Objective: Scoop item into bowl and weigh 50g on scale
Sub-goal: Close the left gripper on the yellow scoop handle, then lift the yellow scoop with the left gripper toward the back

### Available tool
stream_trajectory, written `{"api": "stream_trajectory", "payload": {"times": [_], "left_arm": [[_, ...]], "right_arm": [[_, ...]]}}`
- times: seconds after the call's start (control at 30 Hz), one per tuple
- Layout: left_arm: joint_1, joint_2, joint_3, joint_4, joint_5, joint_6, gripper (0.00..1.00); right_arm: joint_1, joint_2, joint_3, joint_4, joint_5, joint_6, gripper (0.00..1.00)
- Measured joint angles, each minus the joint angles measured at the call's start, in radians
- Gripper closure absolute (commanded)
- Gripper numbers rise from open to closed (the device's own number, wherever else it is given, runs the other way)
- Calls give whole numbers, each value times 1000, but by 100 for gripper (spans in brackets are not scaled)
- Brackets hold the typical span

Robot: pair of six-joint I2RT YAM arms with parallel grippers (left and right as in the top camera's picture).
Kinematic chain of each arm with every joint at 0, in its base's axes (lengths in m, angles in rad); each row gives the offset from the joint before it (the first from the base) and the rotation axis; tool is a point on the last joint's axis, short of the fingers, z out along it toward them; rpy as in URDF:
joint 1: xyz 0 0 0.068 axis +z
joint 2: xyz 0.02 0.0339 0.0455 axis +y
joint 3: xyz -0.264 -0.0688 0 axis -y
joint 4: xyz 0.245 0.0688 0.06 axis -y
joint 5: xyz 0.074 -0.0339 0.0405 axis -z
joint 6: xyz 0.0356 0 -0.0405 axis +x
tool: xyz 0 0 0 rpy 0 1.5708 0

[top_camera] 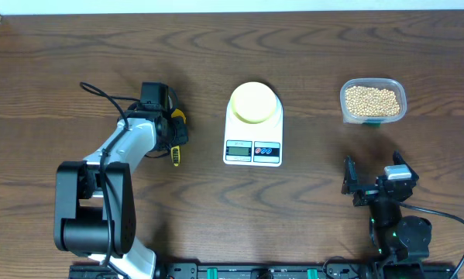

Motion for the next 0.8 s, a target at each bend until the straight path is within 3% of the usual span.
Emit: {"api": "stream_trajectory", "payload": {"times": [0.1,0.33,0.8], "left_arm": [[0,0,0,0,0,0,70],[0,0,0,0,0,-3,86],[0,-49,0,-1,-1,-13,86]], "right_arm": [[0,0,0,0,0,0,1],[0,0,0,0,0,0,1],[0,0,0,0,0,0,1]]}}
